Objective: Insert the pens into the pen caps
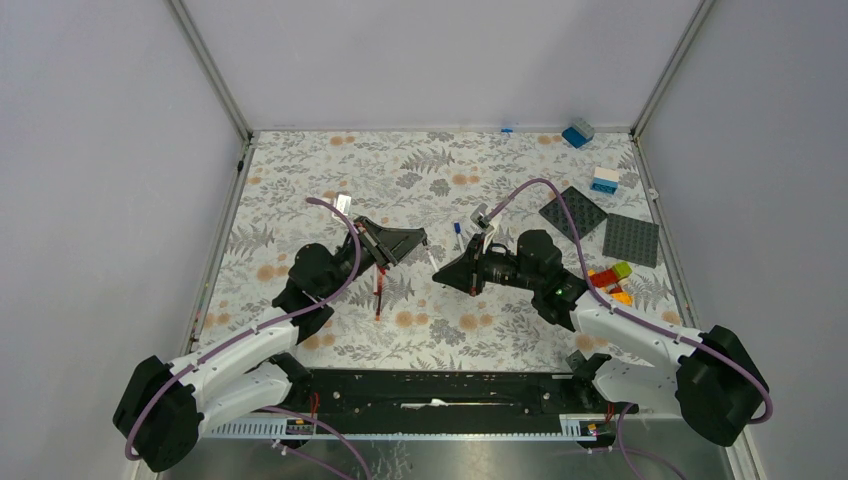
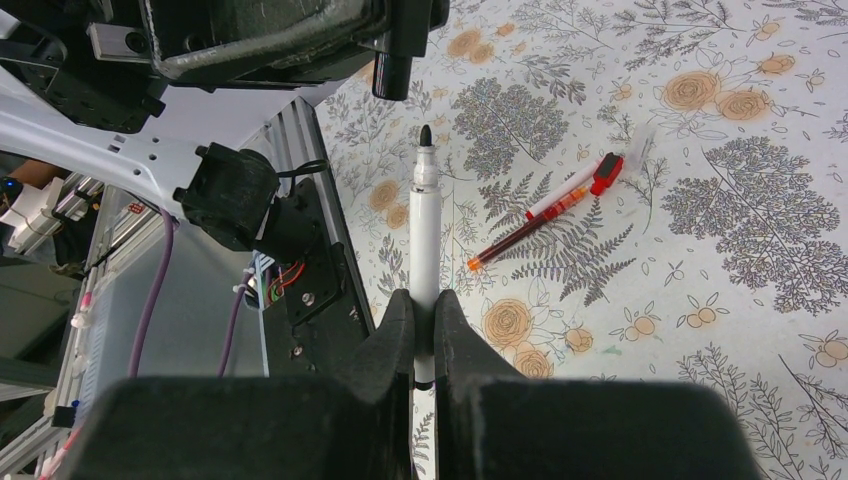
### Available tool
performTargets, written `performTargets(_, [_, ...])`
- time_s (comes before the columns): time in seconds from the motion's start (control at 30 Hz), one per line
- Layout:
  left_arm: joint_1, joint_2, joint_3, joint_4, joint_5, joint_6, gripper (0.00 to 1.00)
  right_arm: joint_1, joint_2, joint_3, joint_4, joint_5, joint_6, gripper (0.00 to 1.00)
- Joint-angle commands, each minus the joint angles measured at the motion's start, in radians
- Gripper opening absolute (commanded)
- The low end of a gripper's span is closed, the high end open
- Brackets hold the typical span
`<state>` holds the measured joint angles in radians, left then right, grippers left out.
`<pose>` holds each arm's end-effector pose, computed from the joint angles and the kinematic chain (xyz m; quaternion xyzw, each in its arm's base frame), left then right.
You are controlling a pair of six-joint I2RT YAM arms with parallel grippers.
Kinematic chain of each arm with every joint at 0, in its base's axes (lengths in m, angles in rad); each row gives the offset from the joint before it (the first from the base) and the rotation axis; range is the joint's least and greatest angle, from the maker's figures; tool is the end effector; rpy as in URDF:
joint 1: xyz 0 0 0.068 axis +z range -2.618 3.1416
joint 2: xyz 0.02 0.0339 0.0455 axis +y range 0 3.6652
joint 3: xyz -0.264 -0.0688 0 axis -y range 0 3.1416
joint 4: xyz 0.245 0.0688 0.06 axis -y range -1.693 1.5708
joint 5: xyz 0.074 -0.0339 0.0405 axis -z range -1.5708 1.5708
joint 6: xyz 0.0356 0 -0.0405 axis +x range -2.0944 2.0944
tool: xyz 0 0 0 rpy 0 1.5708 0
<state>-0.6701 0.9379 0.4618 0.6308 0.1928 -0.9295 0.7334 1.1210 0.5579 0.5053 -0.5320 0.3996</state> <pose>0.1656 -0.1400 0.2842 -0.0112 0.6514 -0.5859 0.4820 0.1728 0.1800 0.2651 -0.2945 0.6619 0.5167 0.4562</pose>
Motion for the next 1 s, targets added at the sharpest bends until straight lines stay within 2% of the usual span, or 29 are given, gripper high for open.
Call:
performTargets(0.0, [0.004, 0.009, -0.005, 0.059, 0.029, 0.006, 0.00, 0.012, -0.026, 0.044, 0.024, 0.014, -0.020, 0.00])
performTargets(0.97, [0.004, 0.016, -0.006, 0.041, 0.028, 0.020, 0.00, 0.012, -0.023, 0.065, 0.024, 0.030, -0.022, 0.00])
